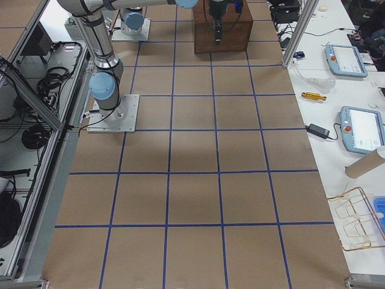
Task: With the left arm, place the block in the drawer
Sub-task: 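Lower the cube into the drawer and open the left gripper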
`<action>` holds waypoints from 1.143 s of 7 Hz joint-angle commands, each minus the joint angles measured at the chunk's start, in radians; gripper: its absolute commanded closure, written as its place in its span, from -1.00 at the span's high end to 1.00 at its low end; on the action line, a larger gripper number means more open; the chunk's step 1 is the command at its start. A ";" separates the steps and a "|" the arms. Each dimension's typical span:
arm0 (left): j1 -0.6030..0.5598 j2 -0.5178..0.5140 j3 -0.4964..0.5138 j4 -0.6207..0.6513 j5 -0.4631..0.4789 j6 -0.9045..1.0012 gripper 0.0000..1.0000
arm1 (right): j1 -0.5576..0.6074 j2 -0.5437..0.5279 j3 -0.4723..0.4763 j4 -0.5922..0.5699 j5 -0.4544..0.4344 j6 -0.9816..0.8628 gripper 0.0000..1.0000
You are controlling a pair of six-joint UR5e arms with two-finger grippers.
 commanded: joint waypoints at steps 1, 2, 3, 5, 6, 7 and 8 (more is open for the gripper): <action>-0.001 -0.008 -0.024 0.028 -0.006 0.000 -1.00 | 0.000 0.001 0.000 0.000 -0.001 0.000 1.00; -0.001 -0.008 -0.044 0.048 -0.006 0.000 -1.00 | 0.000 -0.001 0.000 0.000 -0.001 0.000 1.00; -0.003 -0.008 -0.061 0.060 -0.006 -0.003 -1.00 | 0.000 -0.001 0.000 0.000 0.000 0.000 1.00; -0.003 -0.006 -0.074 0.062 -0.026 -0.007 -0.40 | 0.000 0.001 0.000 0.000 -0.001 0.000 1.00; -0.001 -0.007 -0.081 0.063 -0.068 -0.007 0.73 | 0.000 0.001 0.000 0.000 0.000 0.000 1.00; -0.001 -0.008 -0.089 0.075 -0.072 -0.009 0.94 | 0.000 0.001 0.000 0.000 0.000 0.000 1.00; -0.001 -0.006 -0.089 0.080 -0.070 -0.014 1.00 | -0.001 0.001 0.000 0.000 -0.001 0.000 1.00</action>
